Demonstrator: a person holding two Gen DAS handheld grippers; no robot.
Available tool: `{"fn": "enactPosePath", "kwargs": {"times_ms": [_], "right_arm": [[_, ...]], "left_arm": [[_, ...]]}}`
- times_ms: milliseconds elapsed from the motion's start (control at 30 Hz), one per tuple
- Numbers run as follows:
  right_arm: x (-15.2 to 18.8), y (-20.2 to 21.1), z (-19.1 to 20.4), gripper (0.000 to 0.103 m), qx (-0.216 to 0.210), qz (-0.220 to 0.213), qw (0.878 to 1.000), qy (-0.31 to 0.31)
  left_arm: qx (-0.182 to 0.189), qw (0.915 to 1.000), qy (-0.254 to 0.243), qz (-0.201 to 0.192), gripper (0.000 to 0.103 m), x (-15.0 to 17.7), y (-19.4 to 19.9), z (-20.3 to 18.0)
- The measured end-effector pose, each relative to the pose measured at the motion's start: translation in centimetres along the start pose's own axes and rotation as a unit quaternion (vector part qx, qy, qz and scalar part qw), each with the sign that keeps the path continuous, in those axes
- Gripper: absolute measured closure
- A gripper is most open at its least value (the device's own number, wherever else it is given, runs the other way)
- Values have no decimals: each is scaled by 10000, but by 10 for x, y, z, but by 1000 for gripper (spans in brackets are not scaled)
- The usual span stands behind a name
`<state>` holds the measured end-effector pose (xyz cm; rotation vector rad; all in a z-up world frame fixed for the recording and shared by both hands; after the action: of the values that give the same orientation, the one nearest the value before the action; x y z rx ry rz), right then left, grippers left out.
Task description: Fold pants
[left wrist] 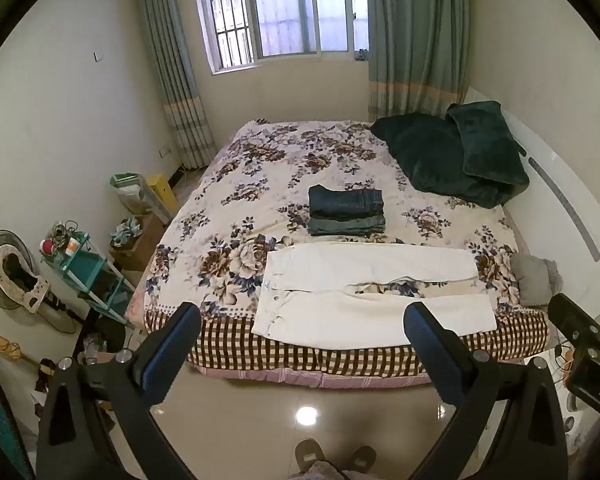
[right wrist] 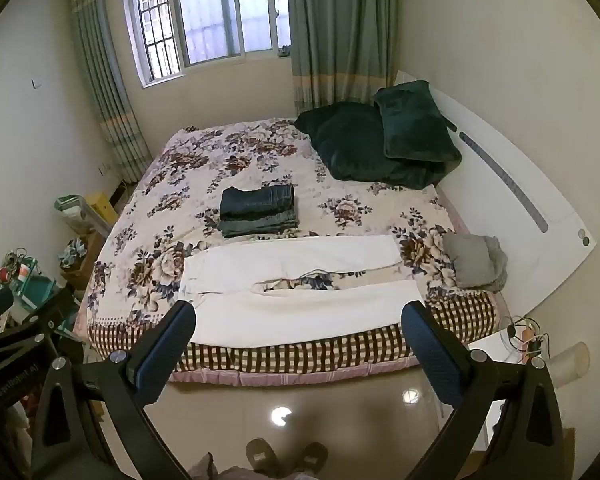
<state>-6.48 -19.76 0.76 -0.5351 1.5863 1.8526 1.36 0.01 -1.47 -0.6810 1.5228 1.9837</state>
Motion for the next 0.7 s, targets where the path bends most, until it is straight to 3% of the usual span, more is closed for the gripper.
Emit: {"fn": "enactPosePath", "kwargs": {"times_ms": [700], "right_arm": [[-1, -2, 4, 0, 17, -41, 10000, 52]], "left_arm": [[-2, 10000, 13, -66, 0, -8, 0, 4]]}}
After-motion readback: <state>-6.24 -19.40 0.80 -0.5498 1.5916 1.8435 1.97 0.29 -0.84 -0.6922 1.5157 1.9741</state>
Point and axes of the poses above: each gripper's, at about its wrist camera, not at the fingertips, and y roughly against the way its jaws point, z to its left, x to its underside, the point moved 2 cm from there along -y, roughly the way its jaws point, and after that the axes turned 13 degrees about -x, right-handed, at the moved point
